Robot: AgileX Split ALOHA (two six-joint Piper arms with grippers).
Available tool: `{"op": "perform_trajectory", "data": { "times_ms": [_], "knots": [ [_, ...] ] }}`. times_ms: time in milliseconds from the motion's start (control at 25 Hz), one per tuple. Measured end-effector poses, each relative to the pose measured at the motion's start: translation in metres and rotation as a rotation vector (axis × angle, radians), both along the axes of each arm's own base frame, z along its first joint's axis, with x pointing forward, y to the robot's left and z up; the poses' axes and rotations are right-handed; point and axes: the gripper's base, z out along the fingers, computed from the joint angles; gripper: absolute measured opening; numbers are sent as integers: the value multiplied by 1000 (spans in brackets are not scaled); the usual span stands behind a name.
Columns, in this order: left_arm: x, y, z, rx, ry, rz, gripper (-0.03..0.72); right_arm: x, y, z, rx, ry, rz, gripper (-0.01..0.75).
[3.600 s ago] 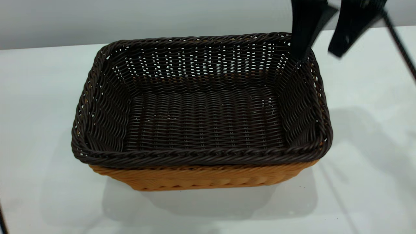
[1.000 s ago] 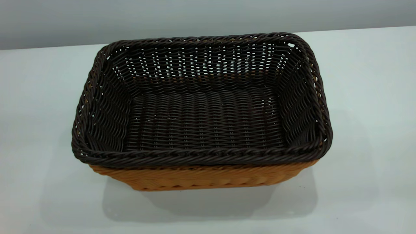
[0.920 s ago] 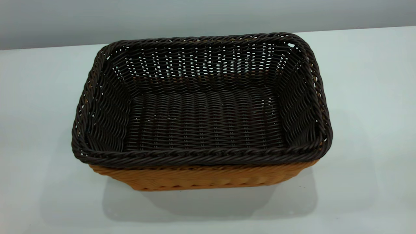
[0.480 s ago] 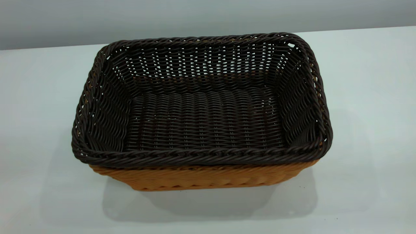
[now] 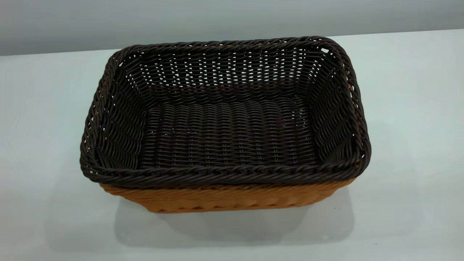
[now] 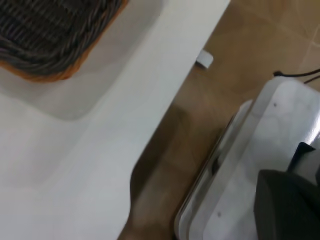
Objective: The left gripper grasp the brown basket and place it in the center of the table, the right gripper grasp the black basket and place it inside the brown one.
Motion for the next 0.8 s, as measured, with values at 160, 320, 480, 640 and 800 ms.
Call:
{"op": "perform_trajectory", "data": {
  "times_ms": [160, 320, 480, 640, 800],
  "knots": [
    [-4, 7, -1, -34, -23, 0, -1, 0, -1, 0, -17, -7, -5, 3],
    [-8, 11, -2, -31, -19, 2, -1, 1, -1, 0, -20, -8, -6, 3],
    [-10, 15, -6, -12, -5, 3, -1, 1, -1, 0, -18, -7, -6, 3],
    [-13, 19, -5, -35, -19, 2, -1, 0, -1, 0, -13, -5, -5, 3],
    [-16, 24, -4, -64, -39, 2, -1, 0, -1, 0, -13, -5, -6, 3]
  ]
}}
